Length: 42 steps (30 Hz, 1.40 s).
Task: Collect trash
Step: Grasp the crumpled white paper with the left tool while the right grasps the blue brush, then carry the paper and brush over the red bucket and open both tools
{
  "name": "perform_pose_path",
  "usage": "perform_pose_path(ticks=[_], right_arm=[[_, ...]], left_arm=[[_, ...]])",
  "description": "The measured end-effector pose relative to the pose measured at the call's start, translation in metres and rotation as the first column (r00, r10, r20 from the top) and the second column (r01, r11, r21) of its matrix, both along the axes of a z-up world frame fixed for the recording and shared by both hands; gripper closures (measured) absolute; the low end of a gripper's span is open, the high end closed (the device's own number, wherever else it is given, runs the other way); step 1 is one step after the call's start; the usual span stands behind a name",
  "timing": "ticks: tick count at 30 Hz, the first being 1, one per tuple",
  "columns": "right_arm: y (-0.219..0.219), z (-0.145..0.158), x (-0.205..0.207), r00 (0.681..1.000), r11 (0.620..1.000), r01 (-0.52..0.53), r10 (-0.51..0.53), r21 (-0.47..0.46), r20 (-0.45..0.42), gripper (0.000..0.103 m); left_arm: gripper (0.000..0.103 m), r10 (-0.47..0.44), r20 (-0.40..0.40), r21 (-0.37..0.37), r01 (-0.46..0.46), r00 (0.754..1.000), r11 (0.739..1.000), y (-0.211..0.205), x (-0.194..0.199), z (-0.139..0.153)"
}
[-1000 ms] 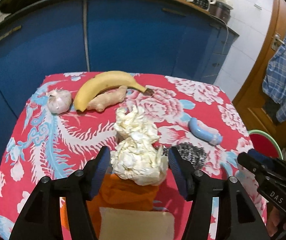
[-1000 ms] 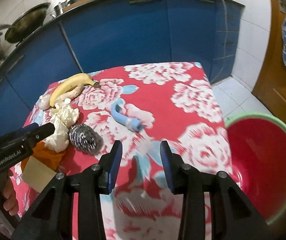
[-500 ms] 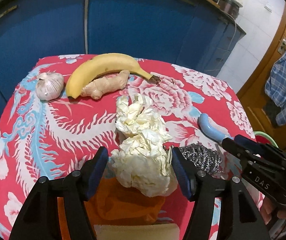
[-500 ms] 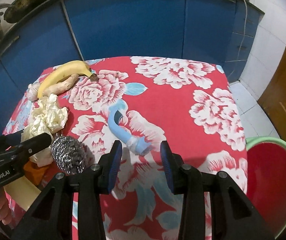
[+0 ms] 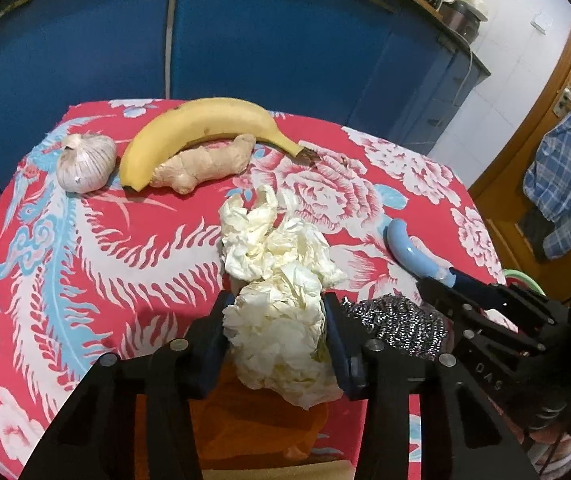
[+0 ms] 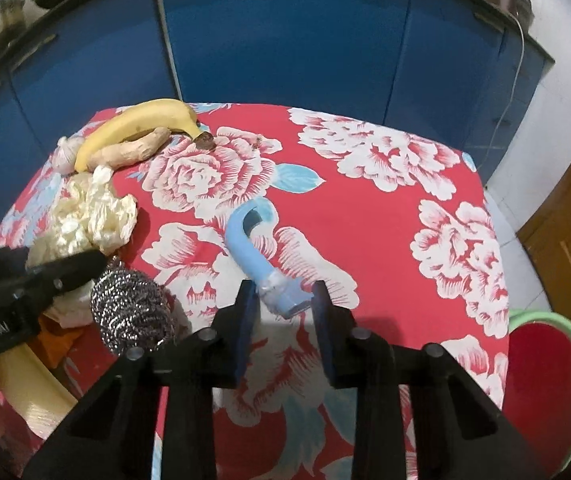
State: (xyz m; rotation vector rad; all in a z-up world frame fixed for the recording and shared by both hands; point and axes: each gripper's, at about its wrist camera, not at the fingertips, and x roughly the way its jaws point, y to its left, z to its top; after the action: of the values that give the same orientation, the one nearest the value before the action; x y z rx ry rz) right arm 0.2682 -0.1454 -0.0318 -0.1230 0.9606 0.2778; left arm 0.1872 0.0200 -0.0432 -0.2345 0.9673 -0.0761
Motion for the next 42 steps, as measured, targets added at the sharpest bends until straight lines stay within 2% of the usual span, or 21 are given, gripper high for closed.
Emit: perform_pose_path(ticks=[10, 22, 35, 42], right_arm=[[-0.011, 0.011, -0.018, 0.999, 0.999, 0.022, -0.023, 0.032, 0.049, 0.076], [-0.052, 0.041, -0.067, 0.986, 0.985, 0.117, -0.130, 0.131, 0.100, 0.076], [-0.117, 0.057, -0.114, 0.951, 0.944, 0.269, -0.292, 0.191, 0.102, 0.076], [-0.153, 0.055, -0.135, 0.923, 0.913, 0.351, -0.375, 0.206, 0.086, 0.076]], left_arm=[[0.059, -0.019, 0.065, 0.002, 0.019, 0.998, 1.000, -0.005, -0.014, 0.025], [0.059, -0.086, 0.155, -0.016, 0.090, 0.984, 0.996, -0.030, -0.044, 0.063], [0.059, -0.195, 0.168, -0.005, 0.199, 0.966, 0.980, -0.083, -0.061, 0.072], [0.059, -0.259, 0.162, 0.004, 0.262, 0.952, 0.965, -0.115, -0.066, 0.072]])
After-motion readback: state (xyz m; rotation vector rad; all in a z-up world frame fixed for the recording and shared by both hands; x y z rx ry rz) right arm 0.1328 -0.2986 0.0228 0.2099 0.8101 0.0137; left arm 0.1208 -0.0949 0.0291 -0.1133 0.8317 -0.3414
